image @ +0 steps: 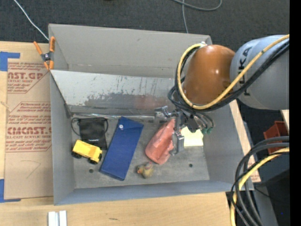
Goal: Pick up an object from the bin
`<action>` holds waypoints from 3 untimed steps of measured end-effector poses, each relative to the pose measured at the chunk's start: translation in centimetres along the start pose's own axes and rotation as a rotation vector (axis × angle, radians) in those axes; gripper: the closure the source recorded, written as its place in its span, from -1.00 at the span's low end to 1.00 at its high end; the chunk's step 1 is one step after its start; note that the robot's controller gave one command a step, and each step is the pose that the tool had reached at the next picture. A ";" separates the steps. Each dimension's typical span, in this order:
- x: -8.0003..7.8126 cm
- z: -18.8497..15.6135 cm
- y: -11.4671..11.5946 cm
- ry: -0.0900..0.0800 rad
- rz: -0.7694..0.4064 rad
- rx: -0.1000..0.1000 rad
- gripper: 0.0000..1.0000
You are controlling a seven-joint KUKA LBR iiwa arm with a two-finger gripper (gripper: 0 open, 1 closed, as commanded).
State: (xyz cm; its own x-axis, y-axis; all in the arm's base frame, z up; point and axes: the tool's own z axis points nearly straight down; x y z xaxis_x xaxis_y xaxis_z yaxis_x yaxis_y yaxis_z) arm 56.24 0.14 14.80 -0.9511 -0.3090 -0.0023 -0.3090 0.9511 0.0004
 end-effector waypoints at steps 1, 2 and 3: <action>-2.1 0.9 -3.5 -0.001 -0.351 0.000 -1.00; -1.9 7.9 -0.9 0.002 -0.471 -0.002 -1.00; -2.5 7.8 -2.2 -0.005 -0.776 -0.003 1.00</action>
Offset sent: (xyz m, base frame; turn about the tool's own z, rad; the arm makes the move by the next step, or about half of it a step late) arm 0.0217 -0.0030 -0.0780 -0.4729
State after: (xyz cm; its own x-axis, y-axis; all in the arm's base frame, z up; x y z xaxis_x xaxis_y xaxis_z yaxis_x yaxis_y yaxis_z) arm 59.29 -1.18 7.00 -0.4620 -0.8869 -0.0074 -0.8869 0.4620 -0.0004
